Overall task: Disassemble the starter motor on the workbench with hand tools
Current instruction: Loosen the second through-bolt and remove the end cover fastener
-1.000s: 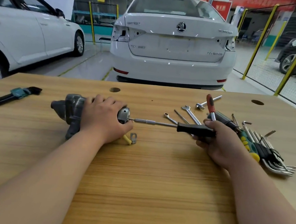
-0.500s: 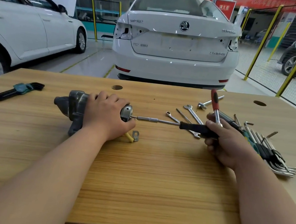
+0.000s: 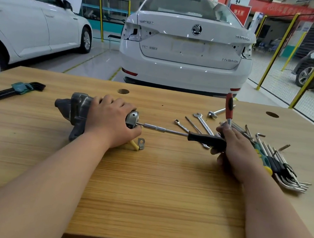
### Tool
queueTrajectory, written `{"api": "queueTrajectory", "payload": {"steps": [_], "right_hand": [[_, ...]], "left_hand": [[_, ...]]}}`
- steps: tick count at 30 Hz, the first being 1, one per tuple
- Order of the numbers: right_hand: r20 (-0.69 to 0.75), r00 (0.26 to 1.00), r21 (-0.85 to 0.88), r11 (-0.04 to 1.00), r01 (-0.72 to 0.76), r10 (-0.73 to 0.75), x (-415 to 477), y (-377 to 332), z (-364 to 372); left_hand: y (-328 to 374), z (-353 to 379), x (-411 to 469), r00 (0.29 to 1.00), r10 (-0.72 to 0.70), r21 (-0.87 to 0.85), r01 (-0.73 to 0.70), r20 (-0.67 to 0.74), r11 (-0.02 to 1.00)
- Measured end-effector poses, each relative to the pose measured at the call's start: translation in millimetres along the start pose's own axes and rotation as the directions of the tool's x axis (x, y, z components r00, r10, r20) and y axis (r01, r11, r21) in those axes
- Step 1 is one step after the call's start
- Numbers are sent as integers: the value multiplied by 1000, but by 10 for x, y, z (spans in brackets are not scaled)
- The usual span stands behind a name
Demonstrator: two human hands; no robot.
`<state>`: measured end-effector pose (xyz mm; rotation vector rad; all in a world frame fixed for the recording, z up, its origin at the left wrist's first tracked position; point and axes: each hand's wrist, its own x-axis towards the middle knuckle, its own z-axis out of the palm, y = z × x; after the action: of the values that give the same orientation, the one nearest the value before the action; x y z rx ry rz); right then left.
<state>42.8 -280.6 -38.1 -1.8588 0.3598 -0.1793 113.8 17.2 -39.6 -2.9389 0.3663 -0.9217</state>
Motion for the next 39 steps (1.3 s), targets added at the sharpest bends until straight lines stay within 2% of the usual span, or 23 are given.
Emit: {"api": "queueTrajectory", "payload": {"steps": [1,3,4,6,9,11,12,13,15,17,19,20,22,25,27,29,32,35,37,39], "right_hand": [[-15,1000,-38,999,4,-5,15,13,-2],[-18,1000,-3,1000,9,-9,44,51,-8],[3,1000,52,999,4,-4,60,62,-11],[70,996,279,958,-65,47,78,58,-17],[194,978,641,745,-181,70,88,63,-1],[225,972,747,628,-218,69,64,46,31],[223,972,760,612,-221,74,61,41,40],[219,973,747,628,-217,77,59,41,46],[187,978,605,775,-185,88,34,31,51],[87,990,281,950,-135,115,15,10,66],[-21,994,-15,994,-111,111,50,17,65],[-52,994,-88,991,-97,93,72,24,63],[-39,997,-44,997,-64,62,102,57,50],[9,999,214,976,-46,45,72,60,48],[58,996,419,905,-81,62,77,55,60],[124,988,517,844,-145,93,86,60,66],[158,984,516,843,-149,78,65,48,62],[121,990,546,828,-126,71,20,3,90],[22,997,370,925,-81,78,-8,-28,127],[-79,995,55,997,-52,56,-13,-26,148]], "left_hand": [[-1,-8,-1,1000,-3,-1,3,1,1000],[4,-13,-2,1000,-6,7,5,6,1000],[7,-9,-1,1000,-4,14,4,5,1000],[4,1,-4,1000,-5,22,5,-1,1000],[4,6,-5,1000,-7,9,7,2,1000],[0,4,-10,1000,-8,11,8,-4,1000],[0,0,-9,1000,-9,12,9,-6,1000],[2,-4,-9,1000,-12,8,12,-5,1000],[6,-9,-11,1000,-15,-3,15,3,1000],[2,-8,-15,1000,-18,-6,18,4,1000],[-9,-4,-18,1000,-21,-3,21,3,1000],[-13,-2,-19,1000,-21,-1,21,3,1000],[-14,-1,-25,1000,-20,-2,20,4,1000],[-9,1,-27,1000,-22,-6,22,11,1000],[-11,4,-26,1000,-22,-6,22,10,1000],[-16,3,-24,1000,-21,-5,21,8,1000],[-17,1,-24,1000,-16,-9,16,5,1000],[-11,-2,-27,1000,-16,-10,16,5,1000],[-10,-5,-30,1000,-14,-12,14,5,1000],[-12,-9,-31,1000,-11,-12,11,1,1000]]}}
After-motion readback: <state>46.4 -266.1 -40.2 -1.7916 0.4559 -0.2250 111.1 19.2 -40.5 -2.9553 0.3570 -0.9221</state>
